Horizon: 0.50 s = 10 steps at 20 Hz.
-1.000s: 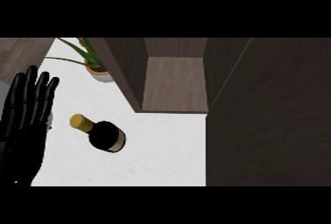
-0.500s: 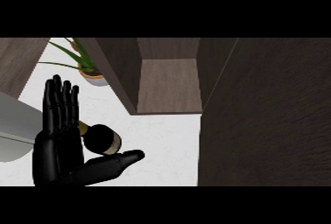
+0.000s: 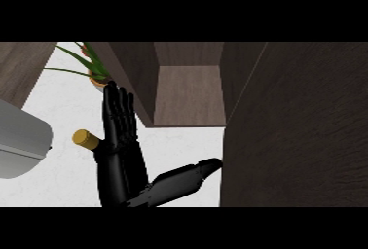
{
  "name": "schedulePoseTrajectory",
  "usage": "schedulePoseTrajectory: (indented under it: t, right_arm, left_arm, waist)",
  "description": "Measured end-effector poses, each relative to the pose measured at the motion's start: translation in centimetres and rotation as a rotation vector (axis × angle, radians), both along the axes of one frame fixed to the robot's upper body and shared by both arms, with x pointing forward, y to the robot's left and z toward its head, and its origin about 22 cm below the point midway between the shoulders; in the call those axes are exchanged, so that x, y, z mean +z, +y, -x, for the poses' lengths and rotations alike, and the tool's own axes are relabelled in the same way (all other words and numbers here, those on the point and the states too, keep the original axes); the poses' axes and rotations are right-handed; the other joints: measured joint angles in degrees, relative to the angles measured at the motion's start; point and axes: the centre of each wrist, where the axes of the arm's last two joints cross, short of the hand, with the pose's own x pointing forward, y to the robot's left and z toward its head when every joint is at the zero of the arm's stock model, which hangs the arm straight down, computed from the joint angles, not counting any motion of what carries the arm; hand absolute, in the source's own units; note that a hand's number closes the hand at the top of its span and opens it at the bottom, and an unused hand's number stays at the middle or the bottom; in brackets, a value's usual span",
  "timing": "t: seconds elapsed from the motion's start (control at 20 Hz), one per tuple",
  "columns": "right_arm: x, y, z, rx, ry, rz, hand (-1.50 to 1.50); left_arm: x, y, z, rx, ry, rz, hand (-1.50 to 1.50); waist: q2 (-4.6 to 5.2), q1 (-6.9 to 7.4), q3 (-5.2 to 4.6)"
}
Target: Pick up the wine, place it into the cabinet and close the cabinet
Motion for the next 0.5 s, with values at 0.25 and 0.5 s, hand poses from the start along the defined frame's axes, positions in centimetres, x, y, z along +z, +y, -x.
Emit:
schedulePoseTrajectory:
  t: [0.25, 0.5]
  right_arm:
    - [0.7, -0.1, 0.2, -0.001, 0.009, 0.008, -1.5]
    - [1.5, 0.8, 0.1, 0.008, 0.027, 0.003, -1.5]
  left_arm:
    - [1.5, -2.0, 0.2, -0.008, -0.014, 0.0, -1.5]
    - [2.3, -3.1, 0.1, 0.013, -0.016, 0.003, -1.5]
  waist:
    - [-0.05, 0.3, 0.01]
    - [-0.11, 0.46, 0.01]
